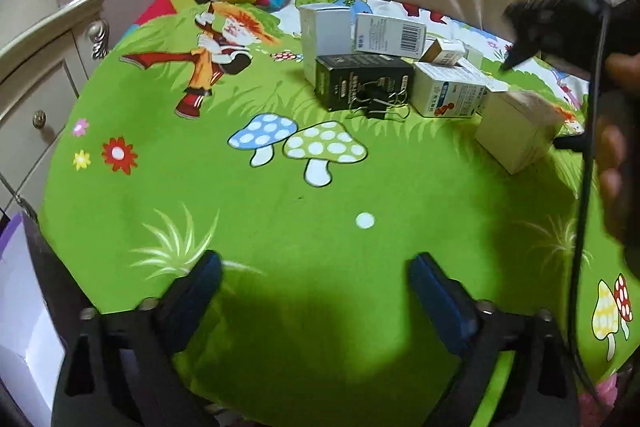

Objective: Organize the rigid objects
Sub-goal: 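Grasp the cream box with the right gripper while the left gripper grasps the black binder clip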

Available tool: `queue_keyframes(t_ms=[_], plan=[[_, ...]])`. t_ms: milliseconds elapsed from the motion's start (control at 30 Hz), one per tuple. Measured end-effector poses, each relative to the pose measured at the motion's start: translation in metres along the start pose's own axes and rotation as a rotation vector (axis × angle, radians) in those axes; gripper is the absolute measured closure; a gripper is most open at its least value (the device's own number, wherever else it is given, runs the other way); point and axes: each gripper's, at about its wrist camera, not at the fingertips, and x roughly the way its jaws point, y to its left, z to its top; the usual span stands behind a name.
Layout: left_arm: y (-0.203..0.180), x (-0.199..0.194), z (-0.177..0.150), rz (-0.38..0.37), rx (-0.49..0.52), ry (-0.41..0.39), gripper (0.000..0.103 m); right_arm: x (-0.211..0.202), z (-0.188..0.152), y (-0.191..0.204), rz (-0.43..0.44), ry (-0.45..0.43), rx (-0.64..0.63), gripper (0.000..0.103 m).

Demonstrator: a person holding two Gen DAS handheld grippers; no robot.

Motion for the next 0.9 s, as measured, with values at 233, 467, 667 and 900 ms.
queue_keyframes(t_ms=[233, 467, 667, 900], plan=[[0.007, -0.007, -0.008, -0.02, 0.021, -0.027, 0.0, -0.005, -0.019, -0.037, 0.08, -0.061, -0.365, 0.008], [0.006, -0.01, -0.009, 0.001, -0.001, -0.033, 0.0, -0.036, 0.006, -0.101, 0.048, -0.025, -0.521, 0.008], [0.003, -0.006, -0.002, 0.023, -0.032, 0.02, 0.0, -0.027, 0.017, -0.097, 0.011, -0.032, -0.526, 0.008], [-0.023, 0.019, 0.04, -0.065, -0.089, 0.088, 0.0, -0.004, -0.003, -0.078, -0.024, -0.097, -0.698, 0.047]])
